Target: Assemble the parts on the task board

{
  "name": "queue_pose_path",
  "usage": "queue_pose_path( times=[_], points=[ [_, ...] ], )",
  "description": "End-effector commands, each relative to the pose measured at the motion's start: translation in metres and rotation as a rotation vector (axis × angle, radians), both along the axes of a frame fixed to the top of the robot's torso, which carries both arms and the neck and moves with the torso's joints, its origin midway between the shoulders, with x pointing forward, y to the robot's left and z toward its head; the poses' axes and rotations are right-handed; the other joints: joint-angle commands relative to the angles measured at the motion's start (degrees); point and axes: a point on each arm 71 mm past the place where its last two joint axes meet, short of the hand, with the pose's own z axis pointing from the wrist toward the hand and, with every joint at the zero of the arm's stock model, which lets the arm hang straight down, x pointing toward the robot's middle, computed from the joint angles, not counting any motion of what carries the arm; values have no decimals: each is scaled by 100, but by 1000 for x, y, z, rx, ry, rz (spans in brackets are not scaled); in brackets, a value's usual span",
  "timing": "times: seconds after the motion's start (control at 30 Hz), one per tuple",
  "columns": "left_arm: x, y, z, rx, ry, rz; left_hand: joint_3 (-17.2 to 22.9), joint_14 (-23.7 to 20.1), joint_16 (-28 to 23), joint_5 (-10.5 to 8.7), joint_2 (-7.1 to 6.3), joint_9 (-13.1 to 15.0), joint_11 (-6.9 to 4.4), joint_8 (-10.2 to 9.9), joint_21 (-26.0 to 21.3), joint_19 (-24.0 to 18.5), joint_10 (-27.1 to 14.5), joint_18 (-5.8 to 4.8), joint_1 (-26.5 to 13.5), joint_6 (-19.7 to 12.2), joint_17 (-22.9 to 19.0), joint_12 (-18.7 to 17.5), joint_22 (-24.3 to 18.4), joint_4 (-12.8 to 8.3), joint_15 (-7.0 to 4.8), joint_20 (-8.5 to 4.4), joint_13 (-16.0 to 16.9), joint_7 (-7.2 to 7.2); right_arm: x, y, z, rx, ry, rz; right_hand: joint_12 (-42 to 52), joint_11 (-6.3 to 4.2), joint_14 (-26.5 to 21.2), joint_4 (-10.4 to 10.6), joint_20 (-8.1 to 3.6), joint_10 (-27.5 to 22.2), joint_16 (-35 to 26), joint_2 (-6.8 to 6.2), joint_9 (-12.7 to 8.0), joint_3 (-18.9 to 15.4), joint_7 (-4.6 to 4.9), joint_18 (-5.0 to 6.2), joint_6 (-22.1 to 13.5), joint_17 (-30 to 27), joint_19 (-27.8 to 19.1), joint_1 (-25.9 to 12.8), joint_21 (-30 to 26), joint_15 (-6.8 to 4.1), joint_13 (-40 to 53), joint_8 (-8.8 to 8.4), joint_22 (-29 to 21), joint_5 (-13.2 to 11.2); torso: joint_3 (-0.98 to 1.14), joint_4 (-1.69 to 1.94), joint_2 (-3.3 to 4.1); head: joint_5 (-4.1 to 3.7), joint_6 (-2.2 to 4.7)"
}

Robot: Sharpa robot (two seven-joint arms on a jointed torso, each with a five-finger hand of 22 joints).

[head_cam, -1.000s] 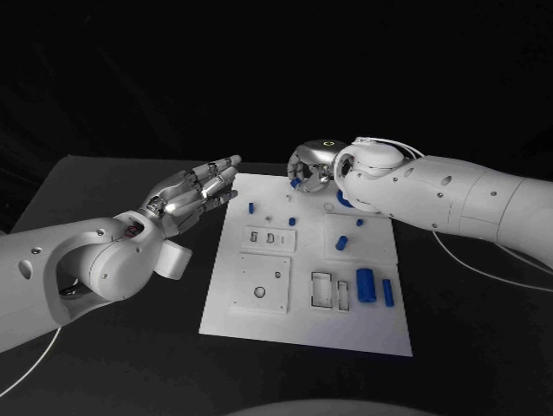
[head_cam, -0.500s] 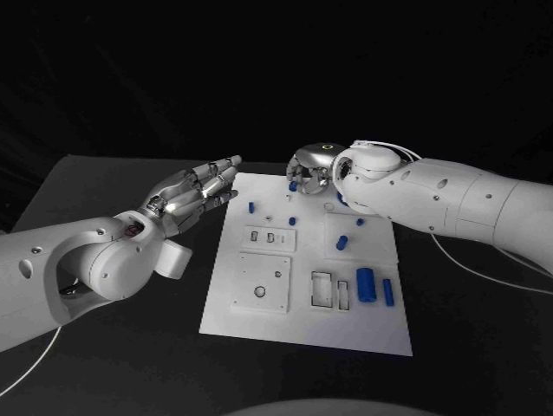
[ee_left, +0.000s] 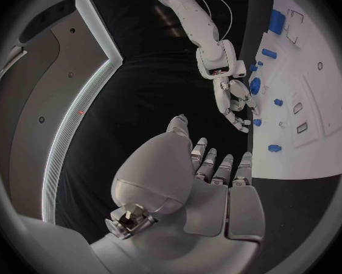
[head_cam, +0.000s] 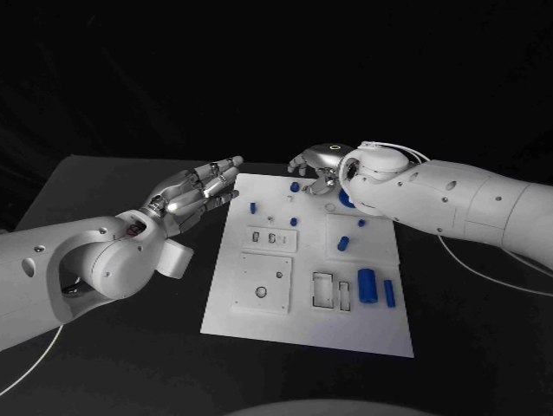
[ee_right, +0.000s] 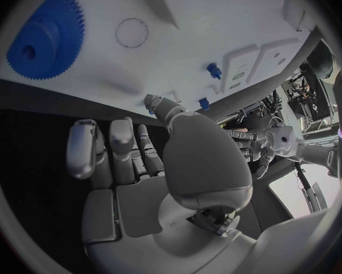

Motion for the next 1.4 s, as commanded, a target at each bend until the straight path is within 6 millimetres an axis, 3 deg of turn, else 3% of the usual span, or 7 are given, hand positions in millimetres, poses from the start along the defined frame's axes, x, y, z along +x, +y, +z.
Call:
queue_pose_path(
  times=[0.03,0.23,0.33,0.43,0.6,0.9,1.4],
  points=[
    [0,0,1,-3,-9,-7,39,6,-4,26,7,7,49,38,20,-1,6,50,76,44,0,19,-74,0,-15,34,5,17,-3,-8,5,28,-64,6,8,11,-186,11,26,-66,-146,15,-176,-108,-4,136,-206,-246,-171,101,-164,13,15,-16,201,-102,6,-23,-25,41,26],
    [1,3,0,-1,-9,1,42,7,-2,30,7,7,54,40,20,0,5,50,84,46,1,18,-73,-4,-12,35,5,20,-17,-30,18,81,-125,24,343,-16,-835,141,39,246,-759,119,-352,-309,39,285,-189,-1154,-753,103,-762,14,139,14,-223,-438,9,-78,-60,70,35],
    [1,3,0,-1,-10,2,48,10,4,36,8,7,59,44,23,3,3,50,96,49,2,20,-72,-8,-3,36,5,24,-30,-45,24,111,-150,33,1361,-109,-1617,280,46,966,-1708,151,-381,-493,138,629,152,-1994,-2271,62,-2410,18,747,97,-1410,-733,8,-104,-81,75,46],
    [2,3,-1,-1,-10,2,52,17,16,40,9,7,65,46,24,5,6,50,105,52,6,35,-71,-10,4,37,8,27,-38,-56,27,127,-163,34,2628,-217,-1769,398,99,1279,-1917,184,-377,-682,229,653,564,-1992,-2553,7,-3014,38,1709,221,-1770,-829,12,-127,-90,76,51],
    [2,3,-2,-2,-7,-1,58,23,26,44,11,9,81,54,27,9,13,50,119,62,8,63,-70,-11,11,39,12,33,-47,-77,22,127,-148,7,6850,-461,1663,651,-117,5743,1489,270,-188,-967,431,56,1211,3199,125,-108,-181,-179,5848,418,424,-727,26,-140,-89,64,62],
    [3,2,-5,-3,-4,-8,64,34,44,48,12,10,94,62,30,14,19,49,133,73,13,81,-69,-11,20,40,15,41,-53,-106,9,93,-113,-75,6858,-565,1964,860,-253,5763,1645,271,169,-1137,414,-359,1484,3555,1577,-311,1247,-278,5858,625,1487,-200,21,-133,-92,49,65],
    [4,3,-5,-4,-2,-10,73,57,77,55,13,10,105,70,40,27,27,49,156,76,21,107,-64,-9,54,42,18,48,-51,-114,-13,24,-30,-128,6858,-497,1964,763,-215,5763,1645,180,348,-988,504,-372,852,3555,1617,-241,1280,-235,5858,373,1509,696,17,-114,-84,32,54]
  ],
)
